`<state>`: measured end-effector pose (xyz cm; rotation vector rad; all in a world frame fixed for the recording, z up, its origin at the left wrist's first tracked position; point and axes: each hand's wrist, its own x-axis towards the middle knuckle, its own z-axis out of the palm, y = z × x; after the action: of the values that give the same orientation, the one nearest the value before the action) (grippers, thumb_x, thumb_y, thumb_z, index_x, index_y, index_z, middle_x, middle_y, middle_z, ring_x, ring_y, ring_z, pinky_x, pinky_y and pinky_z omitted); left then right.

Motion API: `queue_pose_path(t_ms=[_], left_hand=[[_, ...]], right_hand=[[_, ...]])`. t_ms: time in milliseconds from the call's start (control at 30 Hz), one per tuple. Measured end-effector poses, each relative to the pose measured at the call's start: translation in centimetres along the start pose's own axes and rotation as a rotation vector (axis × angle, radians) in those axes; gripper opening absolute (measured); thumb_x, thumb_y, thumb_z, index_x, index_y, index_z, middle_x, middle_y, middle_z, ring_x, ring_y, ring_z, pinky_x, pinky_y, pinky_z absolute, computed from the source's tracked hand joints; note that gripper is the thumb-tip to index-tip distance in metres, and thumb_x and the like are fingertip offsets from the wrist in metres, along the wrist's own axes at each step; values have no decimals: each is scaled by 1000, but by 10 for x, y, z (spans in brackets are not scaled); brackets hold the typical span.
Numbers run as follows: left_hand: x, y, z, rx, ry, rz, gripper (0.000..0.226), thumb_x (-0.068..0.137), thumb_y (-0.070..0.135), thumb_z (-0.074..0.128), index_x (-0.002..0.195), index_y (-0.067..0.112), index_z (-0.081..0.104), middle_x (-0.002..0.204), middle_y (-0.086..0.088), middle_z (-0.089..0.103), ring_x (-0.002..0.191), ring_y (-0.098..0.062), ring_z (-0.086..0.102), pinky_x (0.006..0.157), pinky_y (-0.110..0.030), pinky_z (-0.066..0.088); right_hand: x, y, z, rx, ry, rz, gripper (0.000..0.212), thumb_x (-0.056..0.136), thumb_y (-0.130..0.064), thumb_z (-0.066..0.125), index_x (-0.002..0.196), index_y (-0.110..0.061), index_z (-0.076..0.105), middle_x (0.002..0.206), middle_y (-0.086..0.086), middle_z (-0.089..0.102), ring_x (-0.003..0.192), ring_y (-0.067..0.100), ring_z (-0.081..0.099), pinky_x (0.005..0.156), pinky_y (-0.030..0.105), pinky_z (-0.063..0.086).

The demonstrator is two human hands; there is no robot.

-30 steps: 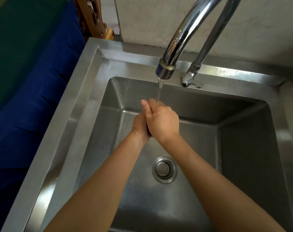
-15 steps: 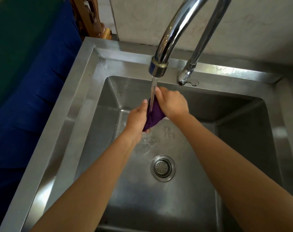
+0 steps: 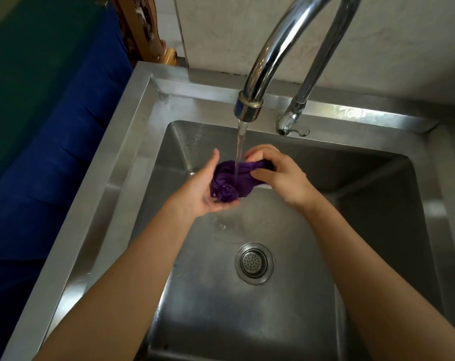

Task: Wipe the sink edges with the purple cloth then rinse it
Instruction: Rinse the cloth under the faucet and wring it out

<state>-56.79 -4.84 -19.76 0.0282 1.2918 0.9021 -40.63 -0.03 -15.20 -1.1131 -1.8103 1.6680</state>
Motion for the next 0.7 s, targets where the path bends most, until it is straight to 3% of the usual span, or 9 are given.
queue_pose_path(t_ms=[100, 133, 233, 300, 367, 433, 533, 600, 700], left_hand=[[2, -2, 12, 24, 142, 139, 15, 85, 25, 61, 77, 13, 61, 76, -9, 67, 67, -20, 65, 48, -28, 55], [3, -3, 15, 16, 167, 222, 11, 86, 16, 57, 76, 13, 57, 75, -8, 64, 65, -19, 62, 50, -28, 54], [0, -4, 17, -27, 86, 468, 16, 86, 1, 49, 83, 15, 56, 79, -6, 63, 70, -17, 61, 65, -32, 50], [-3, -3, 14, -57, -34, 518, 26, 84, -1, 45, 95, 16, 61, 91, -6, 65, 78, -16, 62, 71, -29, 50], [-6, 0, 5, -75, -104, 457, 27, 84, 11, 46, 102, 16, 65, 97, -6, 67, 81, -17, 66, 71, -29, 54], [-8, 2, -1, -19, -121, 305, 31, 84, 36, 49, 99, 18, 69, 94, -7, 72, 79, -21, 71, 67, -34, 57], [-9, 0, 7, 108, -86, 192, 46, 80, 61, 50, 76, 23, 76, 78, -5, 75, 70, -21, 72, 58, -36, 57], [-9, -2, 18, 119, -69, 197, 49, 84, 56, 49, 55, 25, 73, 63, -1, 70, 54, -13, 66, 52, -26, 51], [-7, -12, 25, -45, -135, 219, 62, 93, 41, 40, 42, 21, 69, 48, 6, 63, 47, -6, 63, 45, -17, 48]], right_hand=[[-6, 9, 8, 266, 86, 193, 3, 81, -19, 58, 81, -16, 60, 105, 5, 59, 89, 13, 60, 69, 21, 50], [-6, 13, 12, 321, 120, 282, 20, 81, -35, 59, 90, -16, 59, 102, 4, 62, 84, 12, 63, 68, 26, 51], [-6, 20, 17, 242, 96, 436, 46, 87, -52, 51, 117, -17, 47, 108, 6, 62, 88, 21, 67, 69, 38, 59], [-7, 17, 14, 178, -10, 436, 43, 88, -48, 51, 113, -14, 53, 93, 6, 65, 71, 20, 67, 57, 30, 56], [-8, 10, 10, 126, -30, 384, 34, 88, -38, 57, 108, -9, 59, 79, 6, 63, 58, 15, 61, 50, 23, 50], [-9, 6, 8, 8, 34, 248, 26, 86, -22, 63, 109, -9, 61, 80, 2, 62, 61, 10, 57, 52, 20, 48], [-11, -8, 21, -290, 83, -31, 31, 82, -9, 66, 112, -14, 61, 96, -4, 58, 86, 9, 57, 80, 18, 45], [-13, -13, 37, -406, 135, -126, 28, 82, -10, 63, 110, -12, 61, 98, 0, 52, 89, 13, 53, 86, 22, 41], [-16, -17, 61, -621, 329, -158, 21, 85, -30, 58, 96, -11, 57, 93, 5, 52, 77, 25, 56, 68, 34, 47]])
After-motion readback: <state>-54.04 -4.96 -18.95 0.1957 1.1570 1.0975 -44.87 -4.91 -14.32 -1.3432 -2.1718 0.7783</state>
